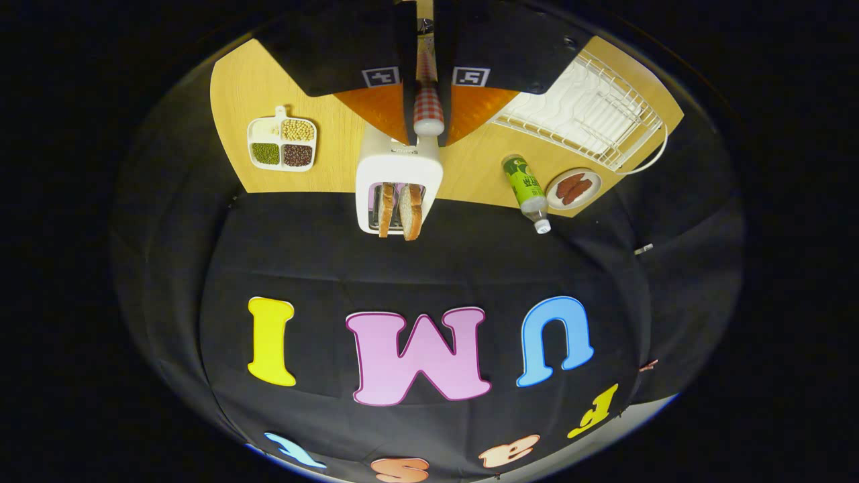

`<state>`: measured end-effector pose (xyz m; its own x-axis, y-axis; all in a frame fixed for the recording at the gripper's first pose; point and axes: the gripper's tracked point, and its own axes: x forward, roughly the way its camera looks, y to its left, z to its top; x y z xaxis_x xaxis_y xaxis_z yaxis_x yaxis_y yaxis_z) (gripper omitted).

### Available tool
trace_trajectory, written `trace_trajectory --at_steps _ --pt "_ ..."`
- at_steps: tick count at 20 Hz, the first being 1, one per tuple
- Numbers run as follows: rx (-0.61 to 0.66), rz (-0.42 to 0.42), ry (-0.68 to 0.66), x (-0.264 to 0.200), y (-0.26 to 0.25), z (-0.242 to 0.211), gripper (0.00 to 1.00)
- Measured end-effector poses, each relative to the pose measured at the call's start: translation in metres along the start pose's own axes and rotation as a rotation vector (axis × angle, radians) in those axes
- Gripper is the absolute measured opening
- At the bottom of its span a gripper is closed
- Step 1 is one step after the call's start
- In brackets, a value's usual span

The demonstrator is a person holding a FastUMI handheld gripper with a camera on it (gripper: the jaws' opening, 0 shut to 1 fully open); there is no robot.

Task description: Take the plate from the dish rack, then take the spoon from the basket and place it into the plate.

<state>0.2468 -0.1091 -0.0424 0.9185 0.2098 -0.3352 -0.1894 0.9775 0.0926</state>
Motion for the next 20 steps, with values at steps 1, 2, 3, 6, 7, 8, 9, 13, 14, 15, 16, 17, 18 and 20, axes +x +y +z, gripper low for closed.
trace_trajectory --at_steps 1,2,3,6,7,8,9,13,14,15,16,17,18,20 --pt "-0.003 0.006 -0.003 -0.009 0.002 0.001 0.14" --pt "-0.009 0.015 0.001 -0.018 0.005 0.0 0.14" --pt "-0.021 0.034 0.012 -0.026 0.013 -0.006 0.14" --pt "-0.088 0.053 0.029 -0.054 0.021 -0.025 0.14" --pt "-0.09 0.067 0.047 -0.061 0.027 -0.037 0.14" --pt "-0.08 0.083 0.076 -0.068 0.034 -0.052 0.14" --pt "-0.064 0.095 0.11 -0.076 0.038 -0.066 0.14" --pt "-0.021 0.122 0.225 -0.099 0.047 -0.12 0.14" --pt "-0.006 0.132 0.26 -0.102 0.05 -0.134 0.14" --pt "0.004 0.139 0.287 -0.103 0.052 -0.144 0.14" --pt "0.005 0.14 0.312 -0.104 0.052 -0.154 0.14" --pt "0.003 0.135 0.325 -0.105 0.051 -0.162 0.14" --pt "0.009 0.132 0.344 -0.105 0.052 -0.173 0.14" --pt "0.023 0.139 0.387 -0.106 0.056 -0.193 0.14"
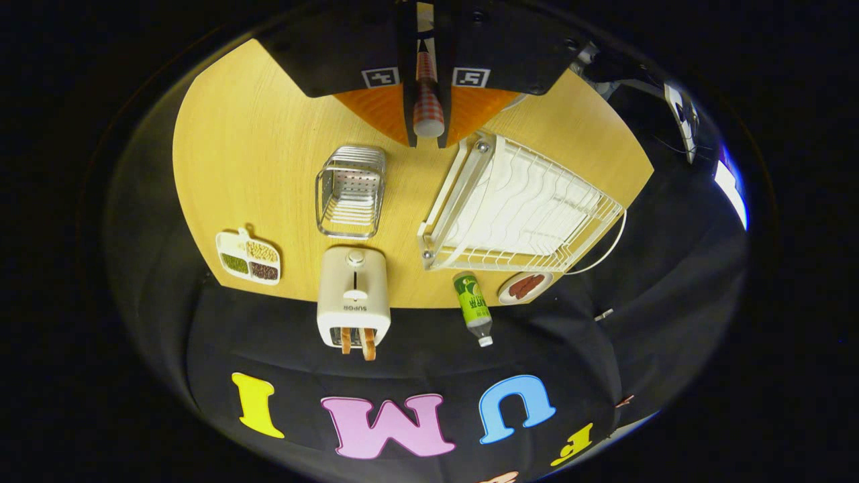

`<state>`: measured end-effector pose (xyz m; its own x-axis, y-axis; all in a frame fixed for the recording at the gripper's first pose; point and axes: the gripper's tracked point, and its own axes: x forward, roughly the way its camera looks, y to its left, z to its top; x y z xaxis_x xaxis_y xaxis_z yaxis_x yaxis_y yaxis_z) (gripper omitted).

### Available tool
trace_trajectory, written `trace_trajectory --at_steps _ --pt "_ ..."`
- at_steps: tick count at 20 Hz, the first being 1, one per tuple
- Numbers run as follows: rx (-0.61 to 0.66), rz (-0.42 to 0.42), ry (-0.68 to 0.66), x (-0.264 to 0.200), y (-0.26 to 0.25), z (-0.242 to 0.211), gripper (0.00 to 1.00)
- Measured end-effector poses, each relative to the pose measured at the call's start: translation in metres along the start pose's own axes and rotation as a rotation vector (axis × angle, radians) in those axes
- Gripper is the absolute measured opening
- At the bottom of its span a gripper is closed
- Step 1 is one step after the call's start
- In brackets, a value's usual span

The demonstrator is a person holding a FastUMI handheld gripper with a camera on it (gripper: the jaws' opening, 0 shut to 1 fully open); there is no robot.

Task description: Take the plate from the dish rack, then take the spoon from the basket and place it into the plate.

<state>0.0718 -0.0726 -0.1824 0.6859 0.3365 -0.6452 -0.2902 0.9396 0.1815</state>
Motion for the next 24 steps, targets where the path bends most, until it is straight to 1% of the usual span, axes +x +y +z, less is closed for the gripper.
trace_trajectory --at_steps 6,9,13,15,20,21,22,23,24 --pt "0.073 0.015 0.126 0.029 0.009 -0.049 0.14" --pt "0.063 0.0 0.145 0.035 0.006 -0.057 0.14" --pt "0.08 0.007 0.163 0.04 0.007 -0.062 0.15" --pt "0.088 0.017 0.161 0.037 0.008 -0.059 0.18" --pt "0.081 0.017 0.095 0.03 0.003 -0.045 0.9" --pt "0.075 0.009 0.077 0.027 0.0 -0.041 0.91" --pt "0.07 0.004 0.055 0.023 -0.002 -0.035 0.98" --pt "0.065 -0.003 0.025 0.019 -0.004 -0.028 0.99" --pt "0.058 -0.005 -0.007 0.014 -0.005 -0.019 0.99"
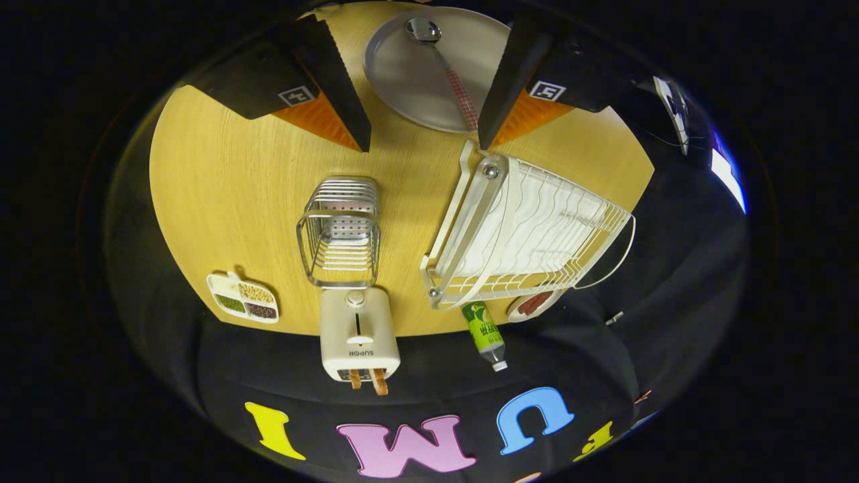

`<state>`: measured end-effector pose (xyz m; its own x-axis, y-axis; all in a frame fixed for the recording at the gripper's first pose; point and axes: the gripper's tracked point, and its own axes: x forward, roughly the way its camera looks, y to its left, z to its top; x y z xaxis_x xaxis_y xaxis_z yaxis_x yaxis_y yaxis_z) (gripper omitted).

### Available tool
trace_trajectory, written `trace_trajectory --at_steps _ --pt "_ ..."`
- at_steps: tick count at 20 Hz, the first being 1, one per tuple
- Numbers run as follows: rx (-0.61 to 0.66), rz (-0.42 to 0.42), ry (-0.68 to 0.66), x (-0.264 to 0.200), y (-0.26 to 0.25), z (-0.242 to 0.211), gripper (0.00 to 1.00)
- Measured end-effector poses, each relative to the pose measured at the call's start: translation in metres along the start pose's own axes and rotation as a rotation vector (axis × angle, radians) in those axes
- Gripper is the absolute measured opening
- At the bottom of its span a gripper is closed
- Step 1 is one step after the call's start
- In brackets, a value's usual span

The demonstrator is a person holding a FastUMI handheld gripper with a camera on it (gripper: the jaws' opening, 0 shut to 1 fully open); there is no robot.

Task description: Take the plate from the dish rack, then take the spoon from the basket and place it into the plate.

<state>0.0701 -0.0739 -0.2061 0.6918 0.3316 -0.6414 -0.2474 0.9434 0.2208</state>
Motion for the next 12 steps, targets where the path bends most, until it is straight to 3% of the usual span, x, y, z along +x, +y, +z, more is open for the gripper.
trace_trajectory --at_steps 12 --pt "-0.088 -0.06 -0.405 -0.101 0.016 0.124 0.98"
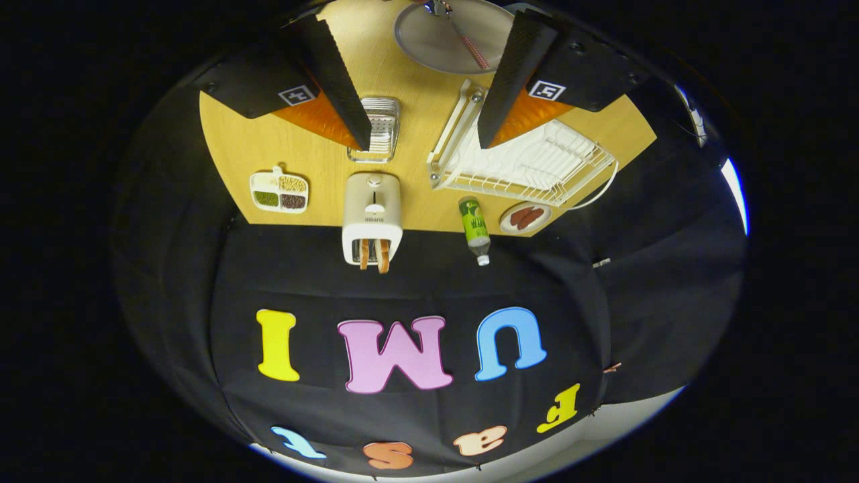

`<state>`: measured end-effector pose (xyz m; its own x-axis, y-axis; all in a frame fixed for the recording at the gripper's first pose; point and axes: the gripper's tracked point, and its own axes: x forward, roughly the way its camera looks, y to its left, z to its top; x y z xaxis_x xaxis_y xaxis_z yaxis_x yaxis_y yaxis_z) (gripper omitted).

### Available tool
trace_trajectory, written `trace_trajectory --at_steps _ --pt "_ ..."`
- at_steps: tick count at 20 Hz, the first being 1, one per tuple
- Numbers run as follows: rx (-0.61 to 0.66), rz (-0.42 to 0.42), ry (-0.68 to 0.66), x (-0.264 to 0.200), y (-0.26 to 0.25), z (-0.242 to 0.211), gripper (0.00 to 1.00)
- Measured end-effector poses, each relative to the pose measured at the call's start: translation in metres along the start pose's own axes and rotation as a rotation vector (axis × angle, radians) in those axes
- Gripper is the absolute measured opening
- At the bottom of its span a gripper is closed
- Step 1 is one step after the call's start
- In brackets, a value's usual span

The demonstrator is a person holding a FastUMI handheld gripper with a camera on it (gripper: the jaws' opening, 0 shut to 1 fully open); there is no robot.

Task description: Take the plate from the dish rack, then take the spoon from the basket and place it into the plate.

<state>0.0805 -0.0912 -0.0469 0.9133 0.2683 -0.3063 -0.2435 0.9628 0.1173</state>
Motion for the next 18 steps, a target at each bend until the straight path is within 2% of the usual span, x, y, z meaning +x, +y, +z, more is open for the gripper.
trace_trajectory --at_steps 5,8,15,18 --pt "0.017 -0.112 -0.178 -0.034 -0.001 0.073 0.98" --pt "0.006 -0.189 -0.274 -0.061 -0.003 0.101 0.98" --pt "0.025 -0.373 -0.42 -0.108 -0.015 0.118 0.98" --pt "0.031 -0.41 -0.422 -0.11 -0.014 0.115 0.98"
